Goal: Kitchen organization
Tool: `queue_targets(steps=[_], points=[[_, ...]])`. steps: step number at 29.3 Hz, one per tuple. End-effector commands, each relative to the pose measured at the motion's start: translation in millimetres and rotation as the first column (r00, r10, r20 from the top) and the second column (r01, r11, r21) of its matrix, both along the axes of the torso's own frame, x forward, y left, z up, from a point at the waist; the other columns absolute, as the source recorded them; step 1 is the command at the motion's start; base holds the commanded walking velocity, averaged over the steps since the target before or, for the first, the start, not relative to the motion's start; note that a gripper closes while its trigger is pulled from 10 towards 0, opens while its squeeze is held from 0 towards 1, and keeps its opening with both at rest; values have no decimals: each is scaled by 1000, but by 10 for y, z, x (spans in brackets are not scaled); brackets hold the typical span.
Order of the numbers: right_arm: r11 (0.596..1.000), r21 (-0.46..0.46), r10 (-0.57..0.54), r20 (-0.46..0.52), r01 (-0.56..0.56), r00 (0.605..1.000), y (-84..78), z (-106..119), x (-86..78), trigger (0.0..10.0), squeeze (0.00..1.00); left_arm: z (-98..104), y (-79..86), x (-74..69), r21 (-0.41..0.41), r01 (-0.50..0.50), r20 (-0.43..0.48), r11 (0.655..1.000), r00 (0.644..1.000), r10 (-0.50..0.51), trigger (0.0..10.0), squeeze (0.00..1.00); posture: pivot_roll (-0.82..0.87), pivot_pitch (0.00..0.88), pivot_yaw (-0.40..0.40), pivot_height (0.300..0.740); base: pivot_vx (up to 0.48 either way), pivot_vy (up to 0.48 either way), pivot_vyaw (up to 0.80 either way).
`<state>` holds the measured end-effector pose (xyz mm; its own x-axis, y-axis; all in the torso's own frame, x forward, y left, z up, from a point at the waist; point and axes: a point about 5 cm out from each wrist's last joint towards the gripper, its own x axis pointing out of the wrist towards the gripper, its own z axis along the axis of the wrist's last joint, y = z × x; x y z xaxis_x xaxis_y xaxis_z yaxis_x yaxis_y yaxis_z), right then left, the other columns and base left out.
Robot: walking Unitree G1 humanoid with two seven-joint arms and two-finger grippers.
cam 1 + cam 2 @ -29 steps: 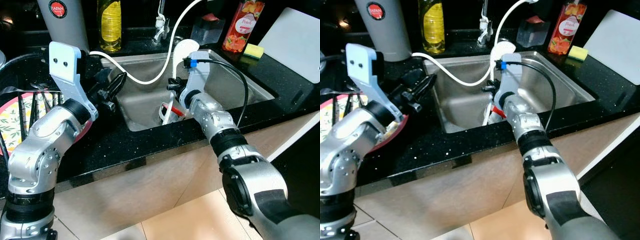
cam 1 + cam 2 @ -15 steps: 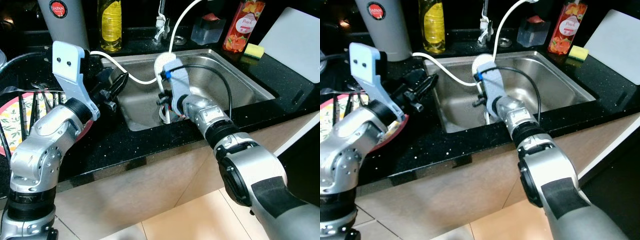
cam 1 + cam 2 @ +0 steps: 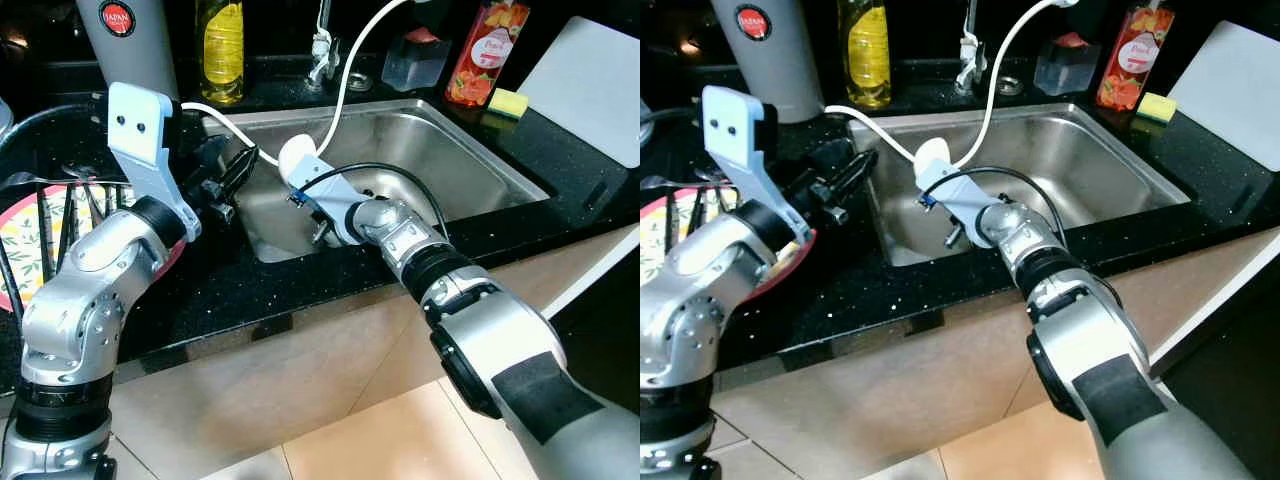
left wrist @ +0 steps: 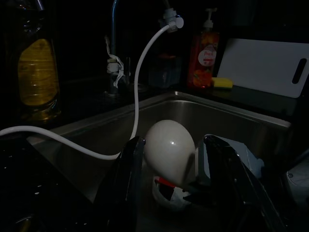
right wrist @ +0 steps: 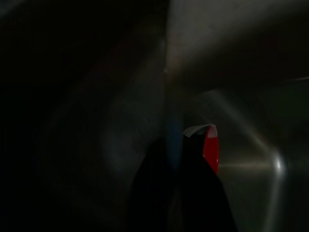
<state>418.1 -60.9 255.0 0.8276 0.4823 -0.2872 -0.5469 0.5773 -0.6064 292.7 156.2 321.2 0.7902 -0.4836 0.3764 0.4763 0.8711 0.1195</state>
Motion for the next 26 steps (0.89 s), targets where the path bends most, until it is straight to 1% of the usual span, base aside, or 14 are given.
queue_targets(steps=[1,4,7,9,12,13,15,16,17,18,19,20,24,26], points=[[1000,6,-28,-55,29,998,-50,-189,-12,10000,1000,-10,-28,-19,18,3,1,1000,1000,-3,10000,0,-33,151,-81,740,0,0,0],[998,32,-48,-36,49,998,-73,-147,2,10000,1000,-18,-28,-19,18,2,-1,1000,1000,-2,10000,0,-34,151,-80,740,0,0,0],[985,148,-86,-20,88,996,-119,-2,32,10000,1000,-24,-39,-12,21,5,-3,1000,1000,-5,10000,0,-40,151,-74,740,0,0,0],[981,170,-89,-18,91,996,-125,28,37,10000,1000,-24,-41,-10,22,6,-4,1000,1000,-6,10000,0,-41,151,-74,740,0,0,0],[950,296,-112,15,103,994,-148,206,57,10000,1000,-28,-43,0,21,9,-5,1000,1000,-9,10000,0,-46,150,-71,740,0,0,0],[950,296,-112,15,103,994,-148,206,57,10000,1000,-28,-43,0,21,9,-5,1000,1000,-9,10000,0,-46,150,-71,740,0,0,0],[913,391,-140,34,115,990,-168,346,69,10000,1000,-31,-44,9,23,7,-8,1000,1000,-7,10000,0,-49,152,-69,740,0,0,0],[913,391,-140,34,115,990,-168,346,69,10000,1000,-31,-44,9,23,7,-8,1000,1000,-7,10000,0,-49,152,-69,740,0,0,0],[898,423,-149,34,121,988,-176,386,72,10000,1000,-32,-44,12,25,6,-9,1000,1000,-6,10000,0,-49,152,-69,740,0,0,0],[874,475,-138,37,104,990,-168,469,70,10000,0,-44,-26,37,41,-18,-20,999,1000,19,10000,0,-49,155,-67,740,0,0,0],[858,506,-127,40,90,991,-160,522,66,10000,0,-52,-12,54,53,-37,-28,998,999,39,10000,0,-49,155,-67,740,0,0,0],[858,506,-127,40,90,991,-160,522,66,10000,0,-52,-12,54,53,-37,-28,998,999,39,10000,0,-49,155,-67,740,0,0,0],[763,646,-86,77,16,993,-152,816,41,10000,0,-80,77,138,108,-128,-90,986,986,138,10000,0,-50,155,-60,740,0,0,0],[750,662,-82,87,4,993,-152,865,35,10000,0,-87,94,156,116,-144,-105,983,982,157,10000,0,-48,155,-57,740,0,0,0]])
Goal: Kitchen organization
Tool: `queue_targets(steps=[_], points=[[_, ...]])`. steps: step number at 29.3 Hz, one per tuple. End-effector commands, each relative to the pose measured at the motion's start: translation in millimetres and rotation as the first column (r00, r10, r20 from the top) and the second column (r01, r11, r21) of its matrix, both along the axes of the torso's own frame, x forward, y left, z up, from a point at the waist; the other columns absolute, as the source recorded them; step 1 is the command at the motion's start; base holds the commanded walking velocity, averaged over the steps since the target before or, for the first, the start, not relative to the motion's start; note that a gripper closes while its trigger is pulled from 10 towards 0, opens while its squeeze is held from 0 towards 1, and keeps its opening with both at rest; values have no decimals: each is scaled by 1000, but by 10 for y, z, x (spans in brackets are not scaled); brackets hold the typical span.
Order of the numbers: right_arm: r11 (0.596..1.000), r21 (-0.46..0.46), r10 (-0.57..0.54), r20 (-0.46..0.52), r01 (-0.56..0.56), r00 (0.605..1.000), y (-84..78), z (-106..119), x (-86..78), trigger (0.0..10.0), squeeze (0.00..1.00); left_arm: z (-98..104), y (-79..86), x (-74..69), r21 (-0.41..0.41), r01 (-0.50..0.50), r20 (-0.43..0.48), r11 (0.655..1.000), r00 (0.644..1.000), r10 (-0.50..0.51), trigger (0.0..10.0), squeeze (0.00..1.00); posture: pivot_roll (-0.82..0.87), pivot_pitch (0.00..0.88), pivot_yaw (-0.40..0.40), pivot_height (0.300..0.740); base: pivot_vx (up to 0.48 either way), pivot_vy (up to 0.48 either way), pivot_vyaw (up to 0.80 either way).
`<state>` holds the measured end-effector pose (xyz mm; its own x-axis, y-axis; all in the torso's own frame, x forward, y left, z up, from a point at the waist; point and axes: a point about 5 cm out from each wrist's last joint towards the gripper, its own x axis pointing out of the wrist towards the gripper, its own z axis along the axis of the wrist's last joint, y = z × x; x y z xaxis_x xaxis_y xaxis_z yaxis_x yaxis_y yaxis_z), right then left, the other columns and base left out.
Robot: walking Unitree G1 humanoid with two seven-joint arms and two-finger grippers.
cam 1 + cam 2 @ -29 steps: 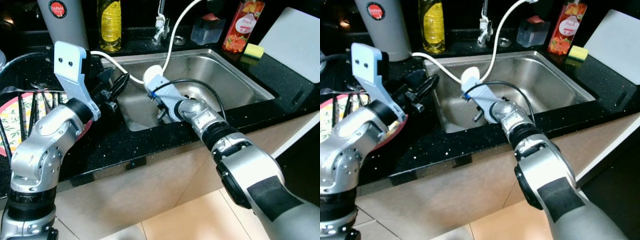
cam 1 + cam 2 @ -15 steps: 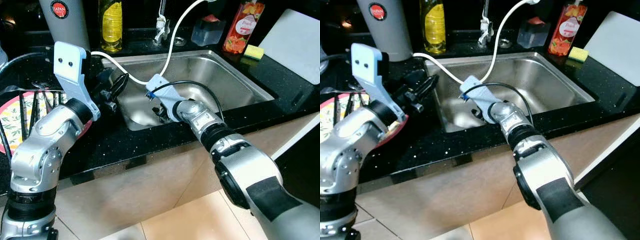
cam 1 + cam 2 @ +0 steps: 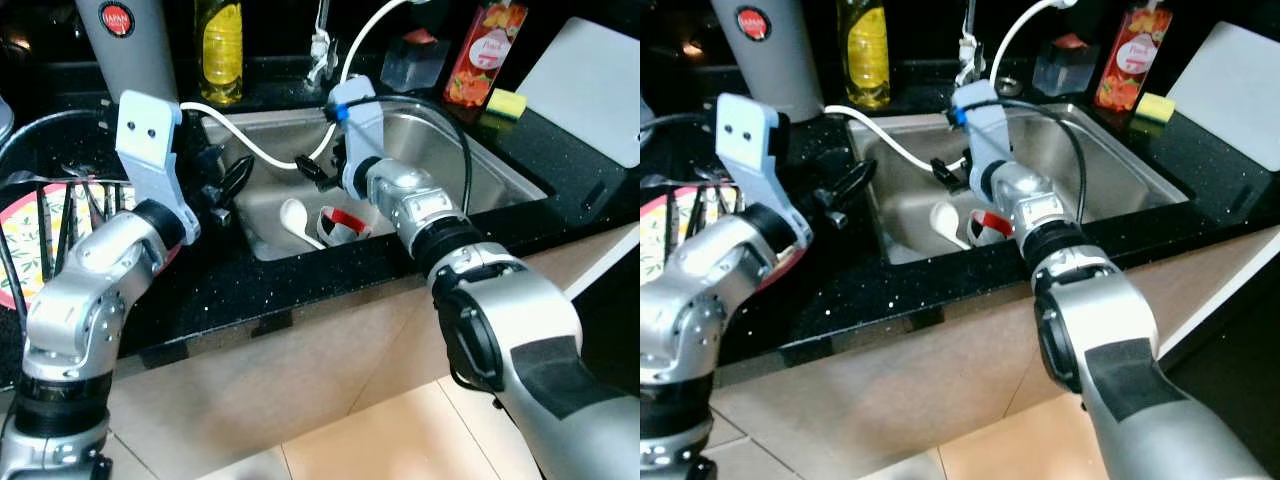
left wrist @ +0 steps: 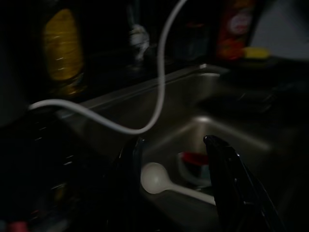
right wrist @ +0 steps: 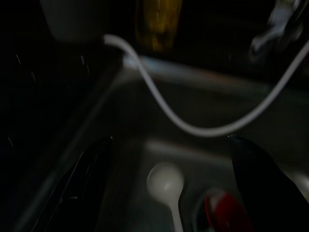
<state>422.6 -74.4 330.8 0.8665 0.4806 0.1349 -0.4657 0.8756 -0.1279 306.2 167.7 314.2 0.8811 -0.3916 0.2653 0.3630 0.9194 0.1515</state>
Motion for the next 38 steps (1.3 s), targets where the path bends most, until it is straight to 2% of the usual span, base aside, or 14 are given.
queue_targets(steps=[1,4,6,8,11,16,20,21,25,30,35,36,37,38], points=[[999,45,11,45,-14,999,-15,151,-16,10000,0,-25,7,45,36,-37,-47,999,998,39,10000,0,-51,155,-56,740,0,0,0],[998,56,14,53,-17,998,-12,179,-20,10000,0,-29,25,59,39,-52,-60,998,997,54,10000,0,-50,155,-54,740,0,0,0],[994,102,15,88,-24,996,-39,273,-33,10000,0,-90,47,86,12,-38,-218,999,975,40,10000,0,-48,154,-54,740,0,0,0],[993,118,19,94,-30,995,-52,294,-36,10000,0,-92,57,92,6,-42,-240,999,970,43,10000,0,-48,154,-54,740,0,0,0],[987,151,31,108,-47,994,-82,346,-46,10000,0,-71,98,114,-7,-78,-256,997,964,74,10000,0,-48,154,-54,740,0,0,0],[973,191,99,161,-130,982,-152,476,-94,10000,0,100,215,115,0,-154,-204,988,967,150,10000,0,-41,154,-60,740,0,0,0],[941,137,286,171,-310,943,-112,435,-185,10000,0,207,409,140,44,-247,-198,968,948,251,10000,0,-43,155,-55,740,0,0,0],[941,137,286,171,-310,943,-112,435,-185,10000,0,207,409,140,44,-247,-198,968,948,251,10000,0,-43,155,-55,740,0,0,0],[871,-7,486,167,-492,858,-106,324,-368,10000,0,223,567,111,112,-269,-227,957,930,288,10000,0,-48,156,-51,740,0,0,0],[856,-71,517,141,-512,844,-179,249,-425,10000,0,307,708,86,154,-324,-182,933,919,349,10000,0,-47,151,-45,740,0,0,0],[855,-74,519,137,-514,844,-192,241,-437,10000,0,311,736,98,155,-340,-183,928,913,365,10000,0,-47,151,-45,740,0,0,0],[850,-81,527,134,-521,839,-200,235,-456,10000,0,282,790,112,185,-356,-196,916,900,389,10000,0,-50,149,-41,740,0,0,0],[846,-89,533,134,-525,836,-205,230,-483,10000,0,243,882,116,266,-381,-186,886,881,434,10000,0,-50,146,-41,740,0,0,0],[846,-89,533,134,-525,836,-205,230,-483,10000,0,243,882,116,266,-381,-186,886,881,434,10000,0,-50,146,-41,740,0,0,0]])
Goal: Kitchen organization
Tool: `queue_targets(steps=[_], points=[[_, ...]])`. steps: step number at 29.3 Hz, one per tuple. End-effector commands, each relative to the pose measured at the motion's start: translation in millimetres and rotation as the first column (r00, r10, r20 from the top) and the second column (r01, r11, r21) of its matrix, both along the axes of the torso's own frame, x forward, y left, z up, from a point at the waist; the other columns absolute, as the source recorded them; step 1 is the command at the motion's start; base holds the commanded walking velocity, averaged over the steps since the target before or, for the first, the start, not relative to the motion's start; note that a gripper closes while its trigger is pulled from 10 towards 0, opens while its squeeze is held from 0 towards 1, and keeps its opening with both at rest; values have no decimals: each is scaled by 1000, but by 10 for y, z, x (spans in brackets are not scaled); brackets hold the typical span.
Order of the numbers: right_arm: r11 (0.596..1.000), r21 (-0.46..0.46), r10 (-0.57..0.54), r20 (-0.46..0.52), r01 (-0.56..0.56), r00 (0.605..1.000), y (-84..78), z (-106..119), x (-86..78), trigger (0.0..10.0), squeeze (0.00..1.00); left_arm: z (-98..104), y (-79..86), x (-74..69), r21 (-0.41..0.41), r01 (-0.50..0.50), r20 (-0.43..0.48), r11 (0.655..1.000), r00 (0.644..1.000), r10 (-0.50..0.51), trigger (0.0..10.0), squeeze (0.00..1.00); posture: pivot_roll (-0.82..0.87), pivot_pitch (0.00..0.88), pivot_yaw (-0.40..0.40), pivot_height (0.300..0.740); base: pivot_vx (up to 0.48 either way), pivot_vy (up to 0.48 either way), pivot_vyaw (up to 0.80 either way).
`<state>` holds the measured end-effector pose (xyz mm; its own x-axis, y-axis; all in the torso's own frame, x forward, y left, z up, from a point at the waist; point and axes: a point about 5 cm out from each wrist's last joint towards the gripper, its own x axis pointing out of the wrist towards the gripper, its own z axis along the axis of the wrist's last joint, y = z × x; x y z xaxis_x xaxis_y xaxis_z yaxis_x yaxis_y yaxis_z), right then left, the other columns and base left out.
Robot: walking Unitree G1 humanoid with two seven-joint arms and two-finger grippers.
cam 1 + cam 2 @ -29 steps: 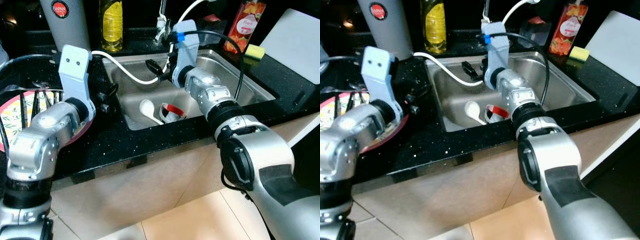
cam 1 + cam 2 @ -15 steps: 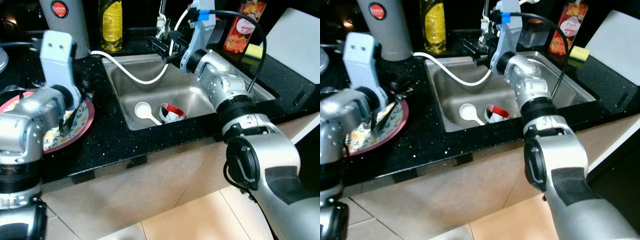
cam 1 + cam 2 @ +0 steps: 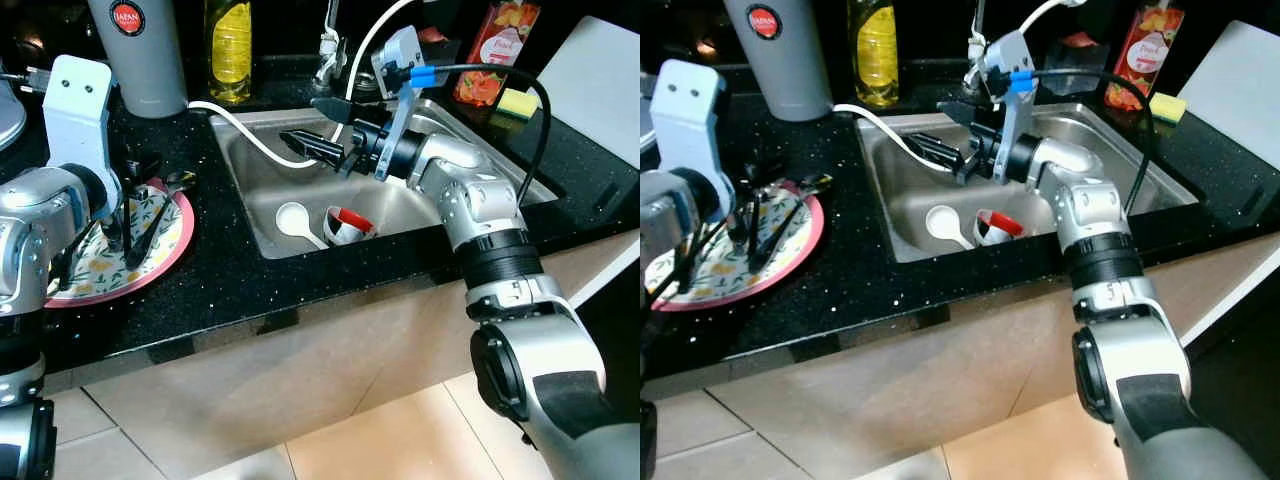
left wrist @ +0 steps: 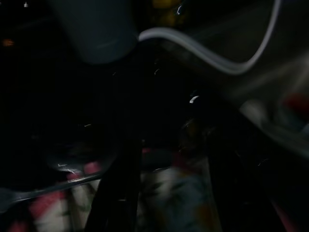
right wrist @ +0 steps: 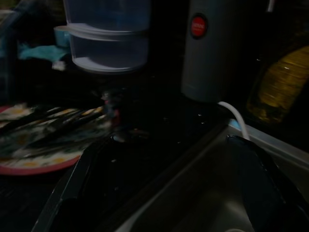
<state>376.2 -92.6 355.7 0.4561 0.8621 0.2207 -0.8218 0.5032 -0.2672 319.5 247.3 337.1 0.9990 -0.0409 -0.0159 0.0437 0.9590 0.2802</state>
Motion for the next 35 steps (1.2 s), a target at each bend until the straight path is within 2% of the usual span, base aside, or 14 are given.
queue_targets(steps=[1,3,4,5,6,7,8,9,10,15,16,17,24,35], points=[[1000,-16,12,-6,-12,1000,-26,-22,-38,10000,0,-31,171,-25,165,-61,-18,984,998,65,10000,0,-50,145,-41,740,0,0,0],[1000,-20,12,-6,-12,1000,-30,-27,-58,10000,0,-63,232,-36,237,-70,-36,969,996,81,10000,86,-49,144,-41,740,0,0,0],[1000,-23,9,-6,-9,1000,-36,-30,-67,10000,0,-62,283,-54,322,-79,-37,944,995,96,10000,396,-49,144,-42,740,0,0,0],[1000,-23,9,-6,-9,1000,-36,-30,-67,10000,0,-62,283,-54,322,-79,-37,944,995,96,10000,396,-49,144,-42,740,0,0,0],[1000,-23,6,-7,-6,1000,-39,-34,-75,10000,0,-62,330,-71,431,-86,-38,899,993,113,10000,706,-44,142,-45,740,0,0,0],[1000,-19,1,-6,-2,1000,-38,-31,-77,10000,0,-73,353,-80,519,-68,-51,852,993,111,10000,761,-43,141,-46,740,0,0,0],[1000,-19,1,-6,-2,1000,-38,-31,-77,10000,0,-73,353,-80,519,-68,-51,852,993,111,10000,761,-43,141,-46,740,0,0,0],[1000,-16,-1,-5,1,1000,-37,-28,-77,10000,0,-87,365,-85,576,-52,-64,816,992,109,10000,761,-43,141,-46,740,0,0,0],[1000,-9,-3,-4,3,1000,-31,-20,-77,10000,0,-103,358,-79,598,-30,-78,801,992,95,10000,1000,-43,141,-46,740,0,0,0],[1000,6,-8,-3,8,1000,-12,2,-86,10000,0,-123,307,-40,651,21,-101,759,993,59,10000,1000,-42,138,-45,740,0,0,0],[1000,7,-9,-4,9,1000,-12,3,-93,10000,0,-131,300,-34,668,43,-114,743,992,44,10000,659,-42,138,-45,740,0,0,0],[1000,8,-11,-5,11,1000,-12,3,-98,10000,0,-140,295,-27,676,60,-124,734,992,34,10000,0,-42,138,-45,740,0,0,0],[999,20,-36,-13,36,999,-14,-9,-105,10000,0,-125,321,64,738,90,-127,669,992,7,10000,0,-38,149,-41,740,0,0,0],[994,70,-84,-27,86,996,-88,-24,-108,10000,0,330,342,92,717,-69,87,694,996,10,10000,0,-38,153,-39,740,0,0,0]])
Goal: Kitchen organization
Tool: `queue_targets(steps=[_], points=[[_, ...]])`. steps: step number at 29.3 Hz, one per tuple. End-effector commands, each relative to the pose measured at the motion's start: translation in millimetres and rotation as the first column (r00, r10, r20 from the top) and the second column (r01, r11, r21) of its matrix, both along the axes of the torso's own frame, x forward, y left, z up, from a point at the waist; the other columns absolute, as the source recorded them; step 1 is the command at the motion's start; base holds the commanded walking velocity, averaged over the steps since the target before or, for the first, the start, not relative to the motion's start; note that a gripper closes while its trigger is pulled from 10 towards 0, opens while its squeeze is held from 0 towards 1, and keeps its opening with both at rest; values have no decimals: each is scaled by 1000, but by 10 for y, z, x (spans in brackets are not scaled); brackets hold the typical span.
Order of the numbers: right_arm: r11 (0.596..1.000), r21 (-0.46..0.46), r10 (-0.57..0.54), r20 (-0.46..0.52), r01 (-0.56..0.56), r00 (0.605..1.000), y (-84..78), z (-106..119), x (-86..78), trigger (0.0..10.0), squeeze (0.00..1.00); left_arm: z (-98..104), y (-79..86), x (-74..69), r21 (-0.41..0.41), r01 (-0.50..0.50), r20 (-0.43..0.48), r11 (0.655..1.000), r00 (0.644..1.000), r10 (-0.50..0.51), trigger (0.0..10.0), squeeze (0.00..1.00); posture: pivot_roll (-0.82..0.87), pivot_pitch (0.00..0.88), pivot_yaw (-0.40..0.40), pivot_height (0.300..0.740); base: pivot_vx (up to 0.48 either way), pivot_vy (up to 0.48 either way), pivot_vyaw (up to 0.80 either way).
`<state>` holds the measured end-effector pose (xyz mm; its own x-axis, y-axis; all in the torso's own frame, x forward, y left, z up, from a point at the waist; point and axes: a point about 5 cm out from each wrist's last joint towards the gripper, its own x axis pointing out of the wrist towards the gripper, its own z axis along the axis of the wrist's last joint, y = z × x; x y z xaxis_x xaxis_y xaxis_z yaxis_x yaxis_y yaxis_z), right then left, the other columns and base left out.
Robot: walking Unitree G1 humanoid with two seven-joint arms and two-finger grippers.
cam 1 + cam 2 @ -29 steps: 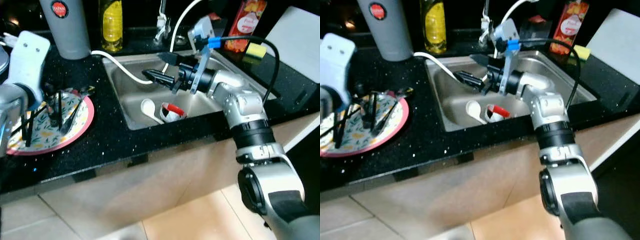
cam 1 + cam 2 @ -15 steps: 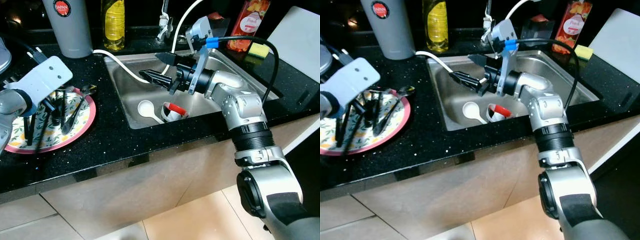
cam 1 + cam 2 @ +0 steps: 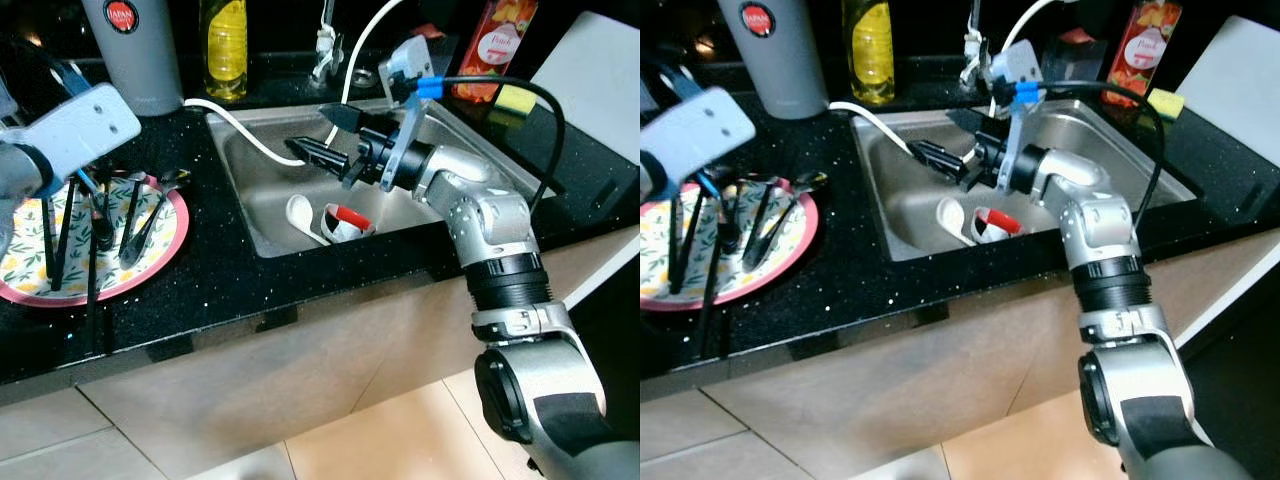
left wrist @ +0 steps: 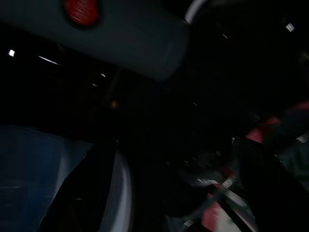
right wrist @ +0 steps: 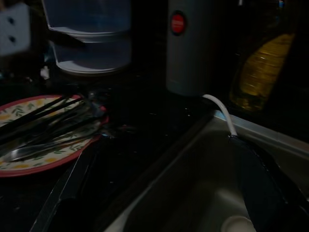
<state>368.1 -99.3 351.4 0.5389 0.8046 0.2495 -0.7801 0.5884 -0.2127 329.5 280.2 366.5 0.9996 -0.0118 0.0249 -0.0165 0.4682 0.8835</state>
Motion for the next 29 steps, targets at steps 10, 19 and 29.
queue_targets(steps=[10,19,29], points=[[994,93,-64,3,63,998,-111,76,-6,10000,0,12,121,-34,109,-24,-6,994,1000,24,10000,0,-40,154,-47,740,0,0,0],[988,121,-95,-13,96,995,-154,79,10,10000,0,-69,296,-23,225,-89,-59,970,993,104,10000,0,-45,157,-53,740,0,0,0],[987,126,-100,-20,102,995,-160,81,12,10000,0,-219,231,138,273,-38,-136,961,988,78,10000,0,-55,158,-58,740,0,0,0]])
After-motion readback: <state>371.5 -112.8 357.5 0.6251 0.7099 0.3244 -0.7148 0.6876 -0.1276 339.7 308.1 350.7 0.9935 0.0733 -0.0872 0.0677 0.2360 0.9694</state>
